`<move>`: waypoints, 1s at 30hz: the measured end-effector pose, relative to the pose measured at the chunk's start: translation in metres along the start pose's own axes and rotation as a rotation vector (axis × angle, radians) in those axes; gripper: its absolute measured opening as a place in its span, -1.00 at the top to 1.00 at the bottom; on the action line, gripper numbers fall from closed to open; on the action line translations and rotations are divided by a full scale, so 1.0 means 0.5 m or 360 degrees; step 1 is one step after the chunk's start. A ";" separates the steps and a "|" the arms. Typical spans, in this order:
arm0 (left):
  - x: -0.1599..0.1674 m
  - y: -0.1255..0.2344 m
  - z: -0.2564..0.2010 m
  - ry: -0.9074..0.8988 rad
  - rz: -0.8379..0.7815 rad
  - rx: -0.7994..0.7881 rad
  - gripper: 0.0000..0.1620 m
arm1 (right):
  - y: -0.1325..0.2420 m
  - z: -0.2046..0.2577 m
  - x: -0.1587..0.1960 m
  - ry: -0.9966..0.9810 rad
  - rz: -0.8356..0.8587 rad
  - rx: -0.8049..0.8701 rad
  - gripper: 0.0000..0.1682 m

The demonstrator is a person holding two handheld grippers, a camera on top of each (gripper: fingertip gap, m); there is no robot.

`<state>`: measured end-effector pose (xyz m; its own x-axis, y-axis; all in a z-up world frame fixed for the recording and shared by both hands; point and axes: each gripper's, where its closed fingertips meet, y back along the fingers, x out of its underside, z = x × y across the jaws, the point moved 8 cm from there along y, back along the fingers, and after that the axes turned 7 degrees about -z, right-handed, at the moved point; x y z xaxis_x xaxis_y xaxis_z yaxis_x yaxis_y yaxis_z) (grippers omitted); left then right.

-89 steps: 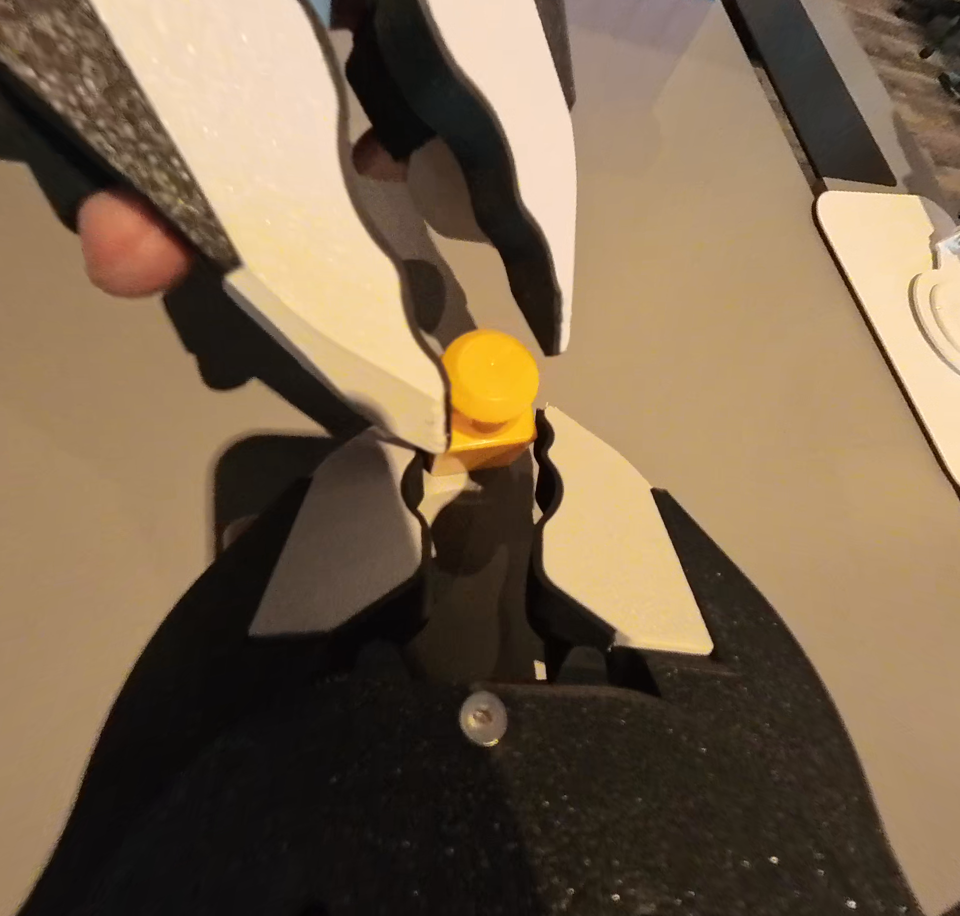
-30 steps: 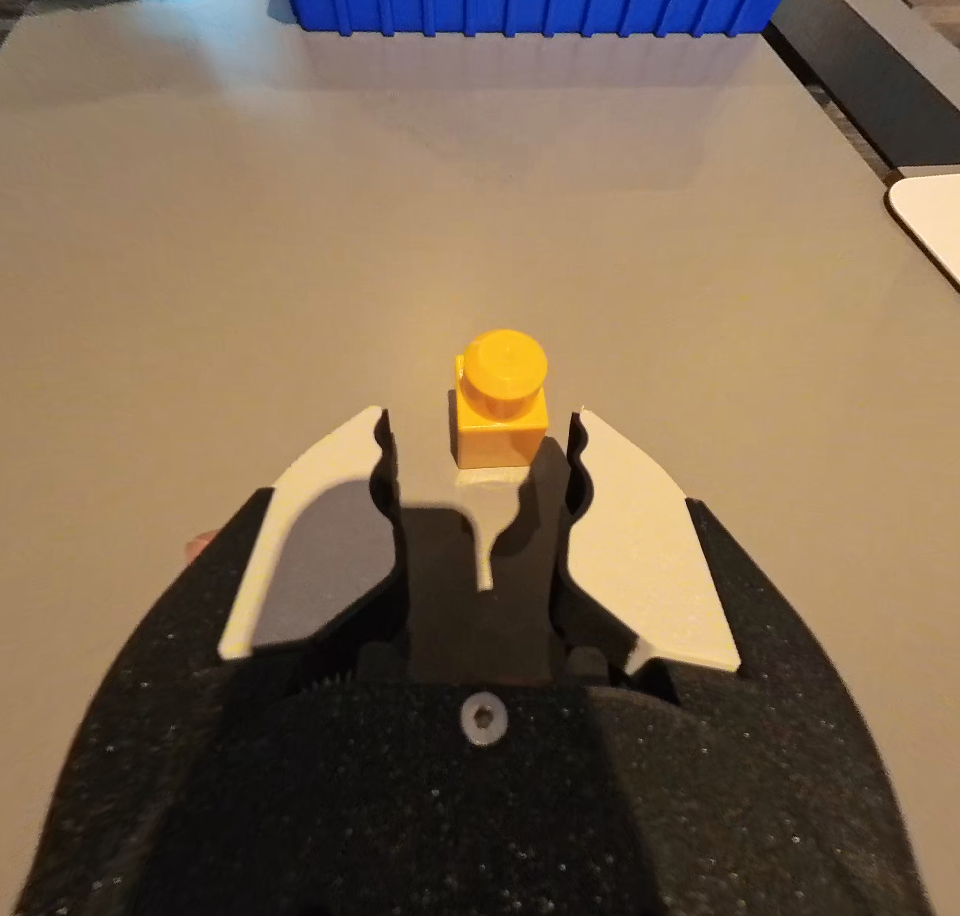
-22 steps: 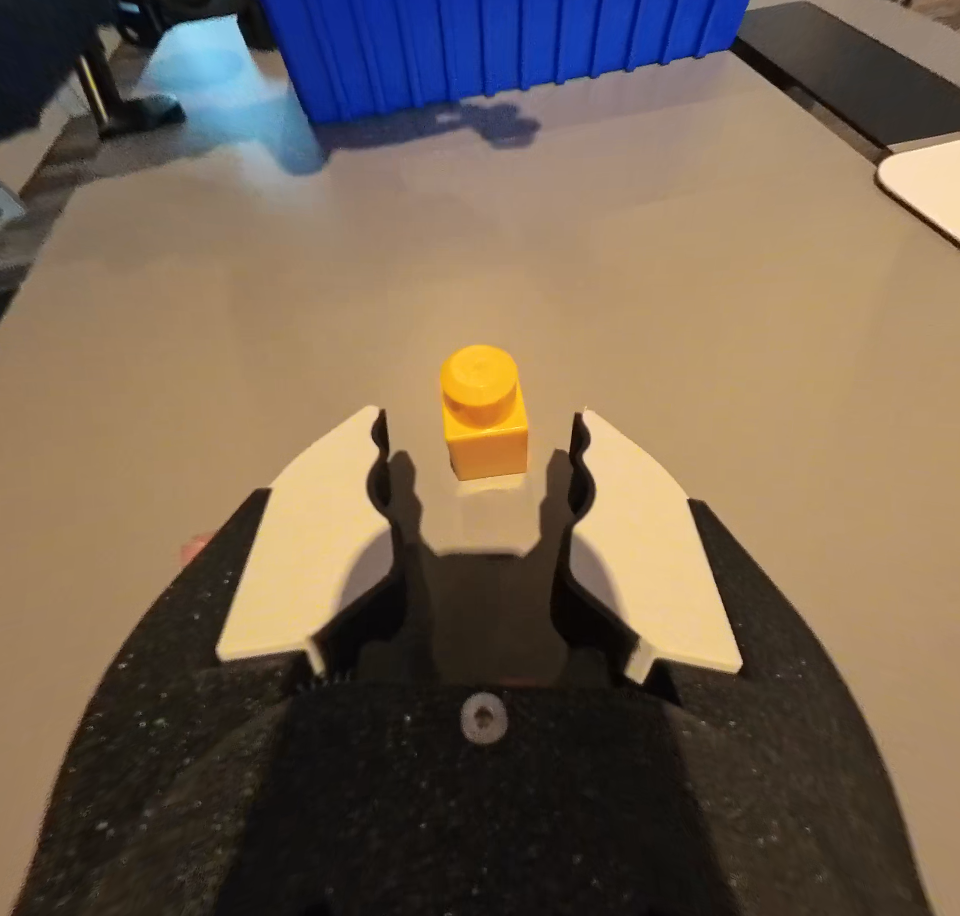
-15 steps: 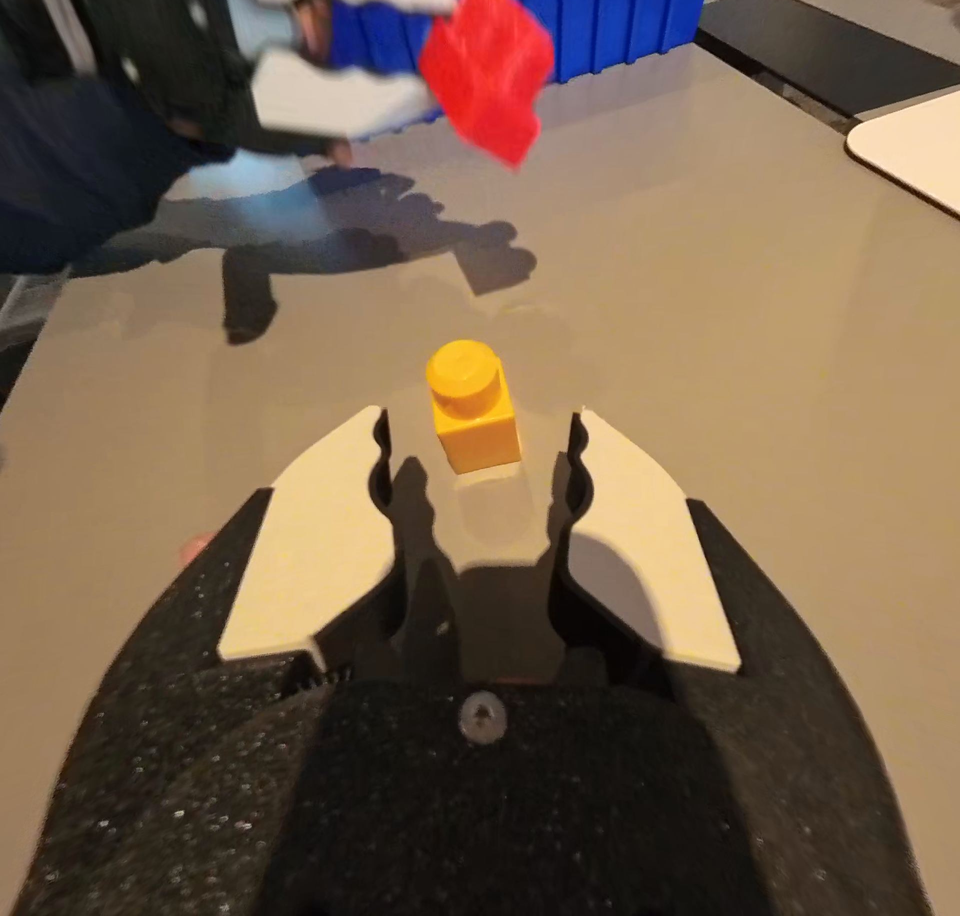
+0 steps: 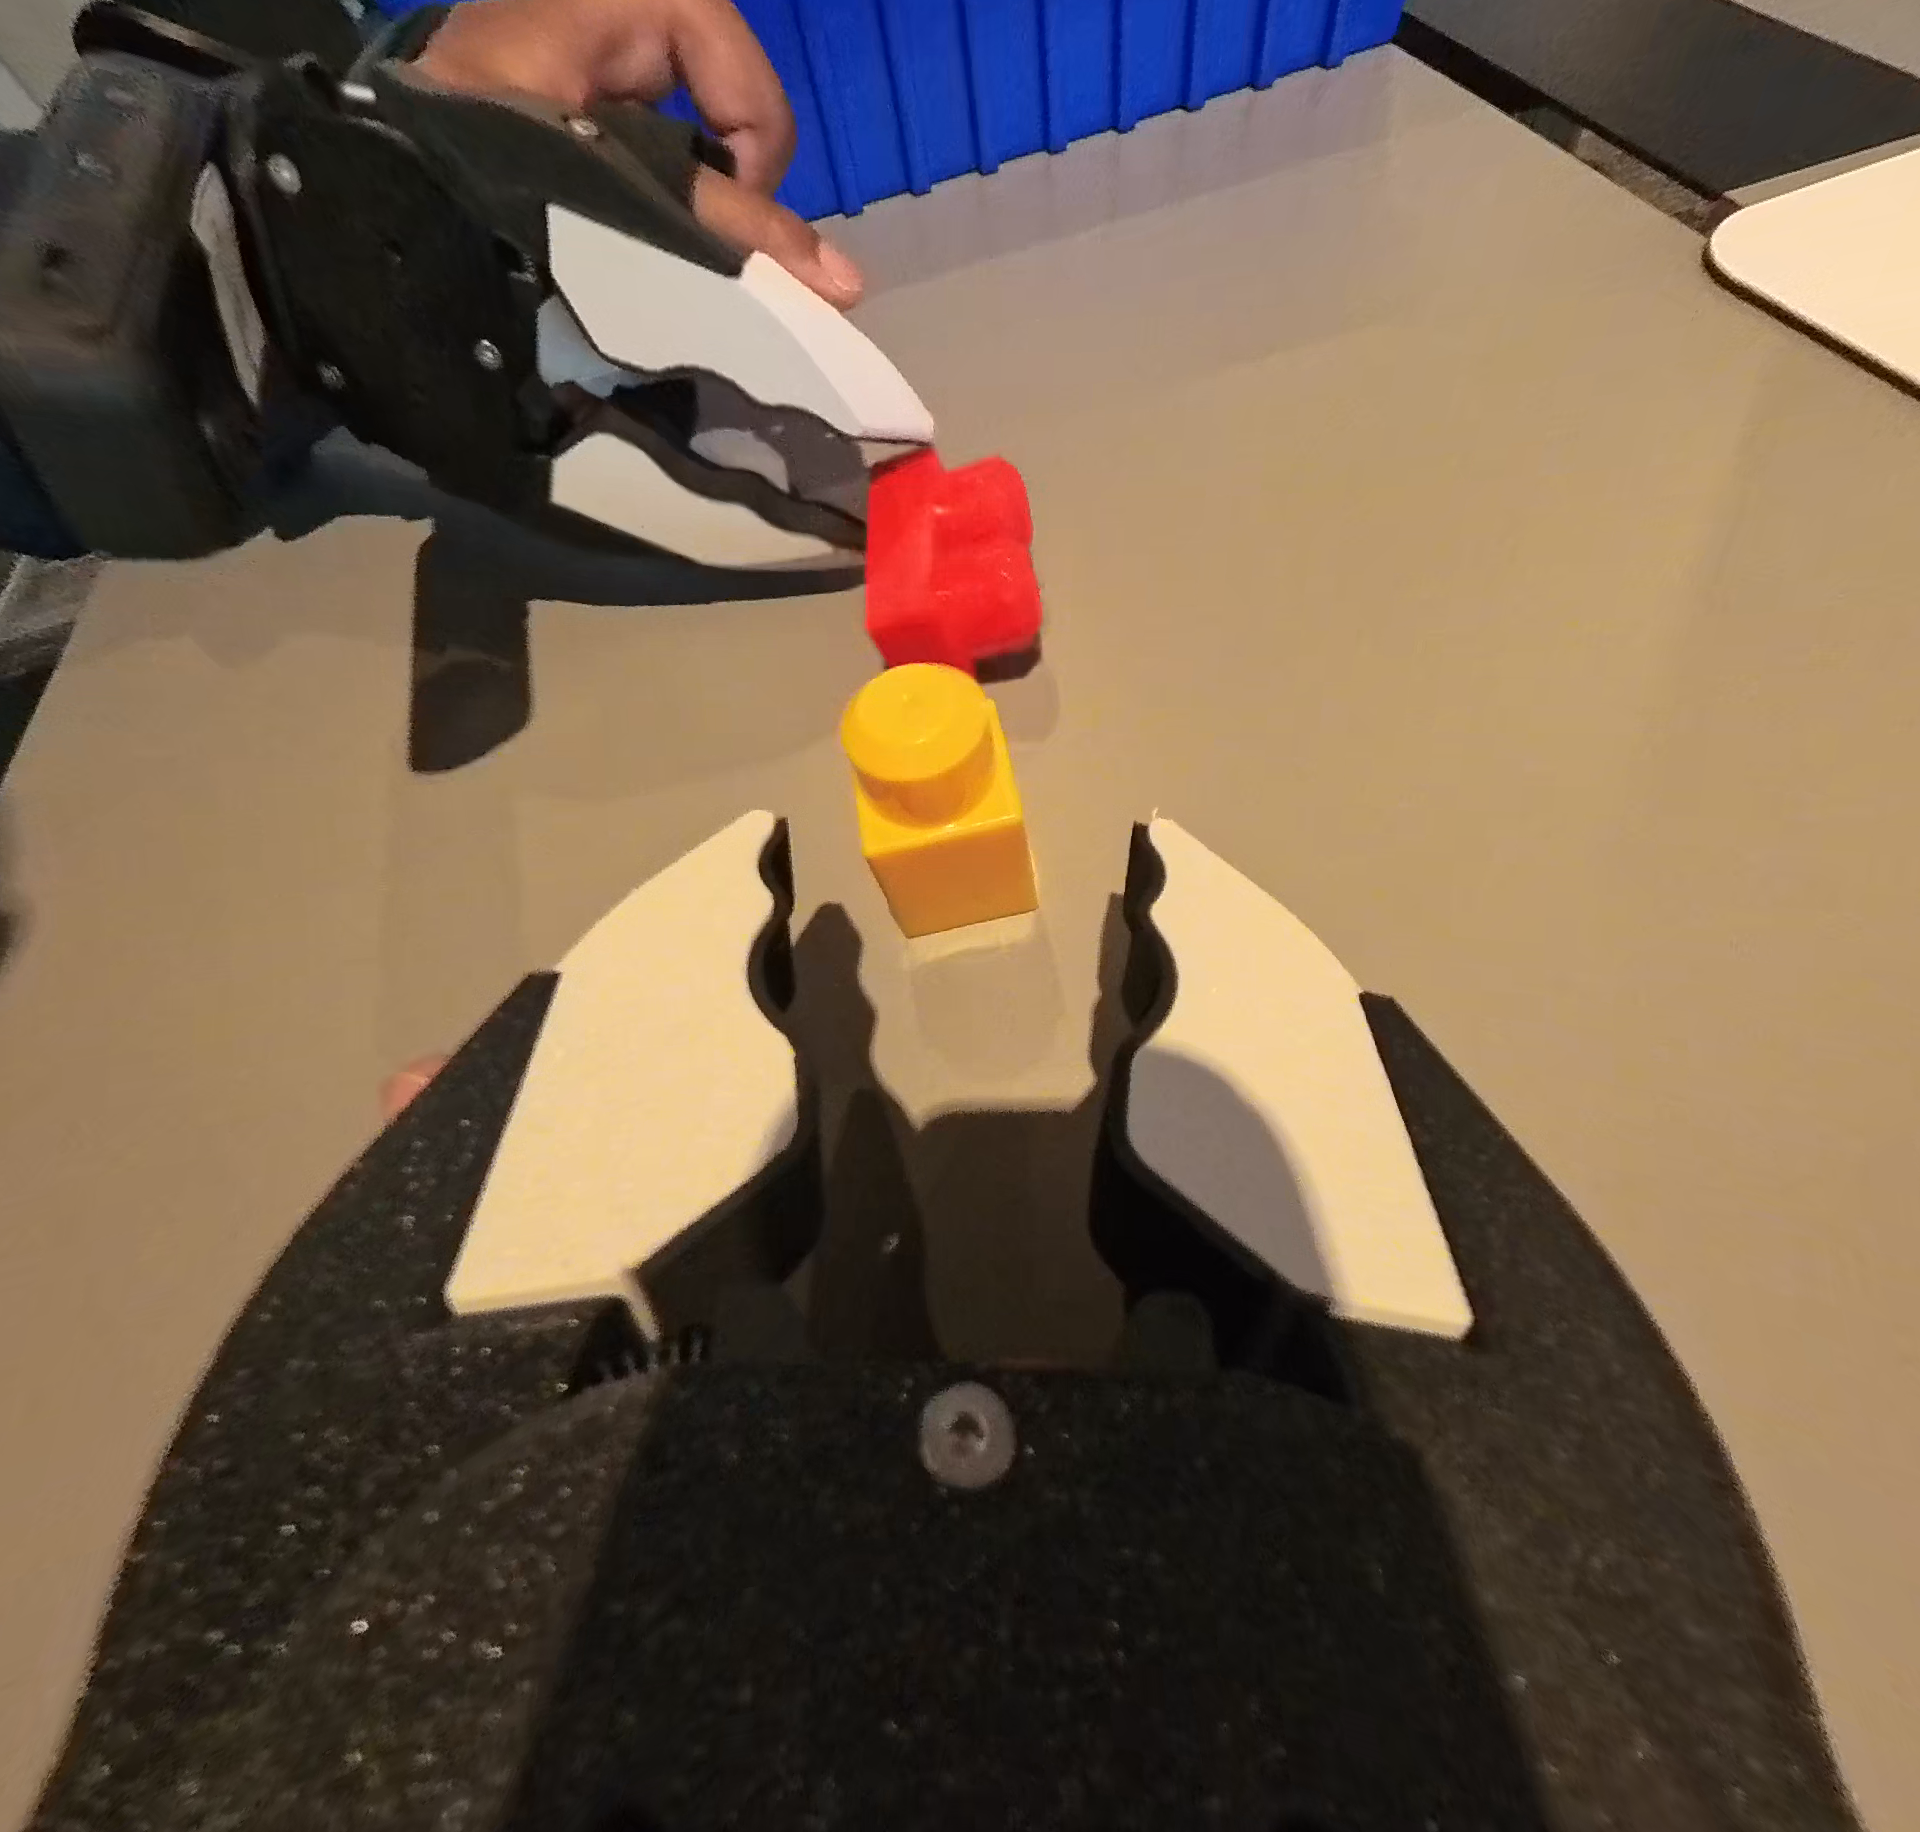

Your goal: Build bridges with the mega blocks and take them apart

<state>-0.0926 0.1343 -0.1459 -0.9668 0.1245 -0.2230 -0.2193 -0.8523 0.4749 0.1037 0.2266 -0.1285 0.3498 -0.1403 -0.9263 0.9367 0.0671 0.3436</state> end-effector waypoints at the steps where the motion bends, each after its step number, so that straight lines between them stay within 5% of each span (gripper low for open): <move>1: 0.001 0.002 -0.001 0.0028 0.0001 0.0032 0.56 | -0.001 0.000 0.000 0.0004 0.0004 0.0002 0.26; 6: 0.007 0.030 0.014 0.0208 0.0008 0.0083 0.48 | -0.001 0.002 0.001 0.0015 0.0011 0.0005 0.26; 11: 0.062 0.120 0.104 0.0794 -0.0053 0.0005 0.49 | 0.000 0.003 0.001 0.0018 0.0008 0.0003 0.26; 19: 0.415 0.296 0.273 0.1566 0.0556 -0.0211 0.51 | -0.002 0.003 0.001 0.0010 0.0011 -0.0005 0.26; 23: 0.574 0.261 0.251 0.1311 0.0893 -0.0029 0.59 | -0.003 0.005 0.002 0.0025 0.0023 0.0001 0.27; 30: 0.671 0.180 0.180 0.0721 0.1122 0.0189 0.67 | -0.002 0.003 0.002 0.0003 0.0011 -0.0014 0.27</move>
<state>-0.4483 0.1453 -0.1015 -0.7423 -0.6534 -0.1485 0.3786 -0.5919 0.7115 0.1033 0.2248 -0.1294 0.3564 -0.1376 -0.9242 0.9341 0.0765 0.3488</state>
